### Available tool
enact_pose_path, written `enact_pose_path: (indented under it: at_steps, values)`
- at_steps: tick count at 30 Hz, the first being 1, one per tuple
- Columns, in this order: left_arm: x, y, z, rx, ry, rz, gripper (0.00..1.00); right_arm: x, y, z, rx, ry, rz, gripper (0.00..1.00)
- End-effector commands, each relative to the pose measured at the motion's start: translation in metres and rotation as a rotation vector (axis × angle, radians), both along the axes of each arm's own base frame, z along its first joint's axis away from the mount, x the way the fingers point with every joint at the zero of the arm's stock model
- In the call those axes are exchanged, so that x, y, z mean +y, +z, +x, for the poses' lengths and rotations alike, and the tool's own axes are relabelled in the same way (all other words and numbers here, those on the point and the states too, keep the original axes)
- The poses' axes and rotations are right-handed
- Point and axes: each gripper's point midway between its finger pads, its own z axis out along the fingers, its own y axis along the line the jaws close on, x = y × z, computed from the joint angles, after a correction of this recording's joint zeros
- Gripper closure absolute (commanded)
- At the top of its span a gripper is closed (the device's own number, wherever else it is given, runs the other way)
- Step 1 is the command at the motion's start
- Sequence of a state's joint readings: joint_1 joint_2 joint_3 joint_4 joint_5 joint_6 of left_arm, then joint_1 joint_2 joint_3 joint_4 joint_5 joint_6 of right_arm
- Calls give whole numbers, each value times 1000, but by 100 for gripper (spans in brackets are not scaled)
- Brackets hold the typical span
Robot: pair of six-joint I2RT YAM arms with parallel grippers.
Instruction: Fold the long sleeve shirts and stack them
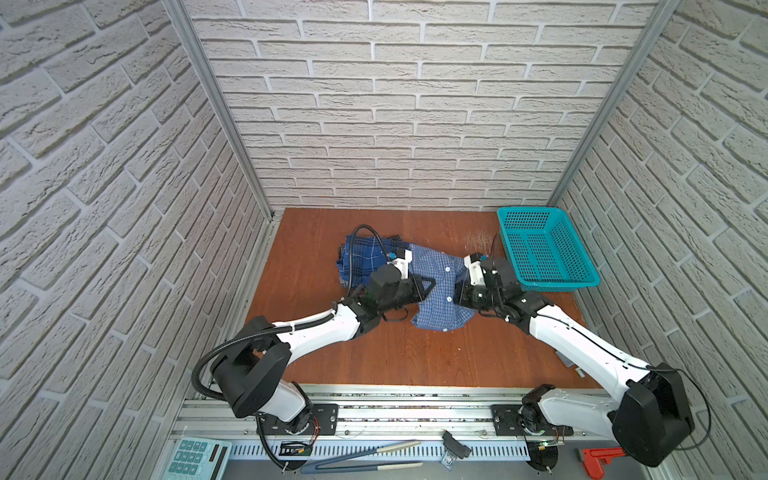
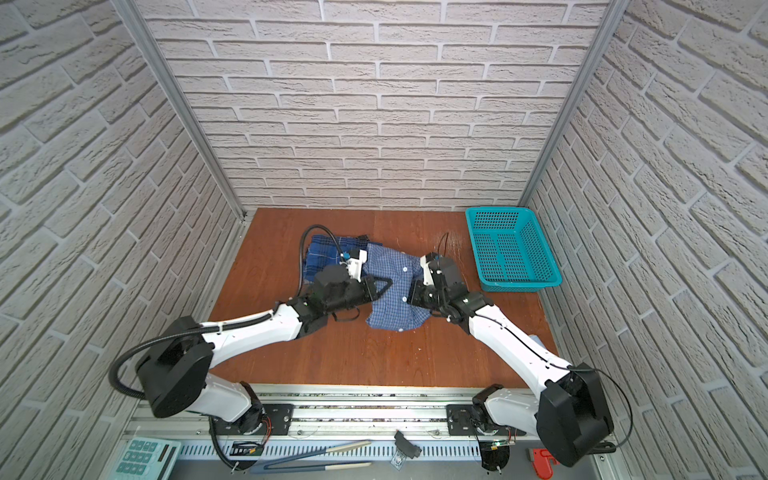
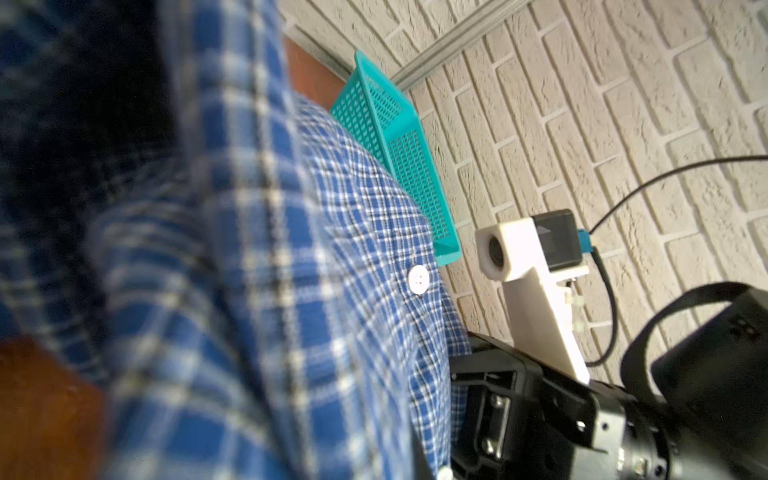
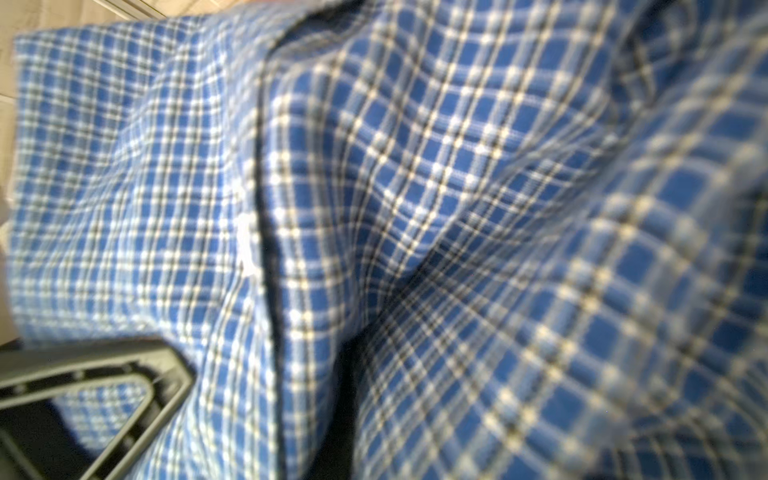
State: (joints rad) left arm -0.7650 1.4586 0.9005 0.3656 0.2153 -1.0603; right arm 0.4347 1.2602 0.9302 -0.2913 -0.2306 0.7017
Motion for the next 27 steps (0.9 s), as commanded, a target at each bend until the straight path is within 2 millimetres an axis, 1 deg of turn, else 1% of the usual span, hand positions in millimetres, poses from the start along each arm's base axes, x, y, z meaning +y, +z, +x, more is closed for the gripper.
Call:
enact_pose_path:
  at_steps: [1, 2, 4, 5, 7, 8, 9, 12, 14, 16, 17, 19, 20, 21, 22, 23, 24, 27]
  values:
    - [36, 41, 30, -96, 31, 82, 100, 43, 55, 33, -106, 50, 96, 93]
    - [54, 48, 44, -95, 69, 111, 100, 56, 64, 46, -123, 62, 107, 93]
    - [85, 57, 64, -114, 122, 127, 100, 82, 73, 67, -134, 91, 116, 93]
    - [100, 56, 72, -109, 145, 138, 100, 96, 77, 77, -142, 106, 114, 93]
    - [132, 48, 91, -87, 190, 166, 100, 115, 73, 96, -135, 115, 117, 93]
    - [146, 41, 98, -79, 207, 186, 100, 124, 70, 105, -133, 125, 128, 93]
    - [156, 34, 104, -72, 218, 206, 100, 129, 64, 113, -127, 122, 129, 93]
    - [185, 8, 119, -59, 247, 223, 100, 146, 44, 133, -147, 141, 138, 91]
    - [203, -19, 131, -26, 265, 264, 100, 152, 12, 148, -123, 142, 106, 91]
    - [214, -47, 140, 27, 262, 311, 100, 158, -22, 156, -74, 163, 63, 88]
    - [217, -57, 144, 32, 251, 321, 98, 158, -38, 158, -41, 161, 38, 85]
    - [230, -78, 152, 73, 274, 369, 91, 157, -60, 158, -4, 158, 6, 84]
    - [236, -87, 156, 101, 278, 392, 86, 153, -69, 157, 21, 148, -6, 82]
    - [240, -89, 158, 116, 282, 404, 76, 149, -72, 156, 32, 137, -26, 79]
    - [244, -82, 161, 109, 296, 417, 73, 143, -70, 157, 27, 122, -45, 74]
    - [248, -68, 164, 78, 313, 430, 71, 139, -64, 157, 12, 109, -56, 71]
    - [252, -54, 166, 51, 332, 450, 64, 134, -54, 157, -6, 99, -60, 67]
    - [272, -2, 171, 4, 413, 553, 40, 120, -14, 159, -84, 71, -90, 60]
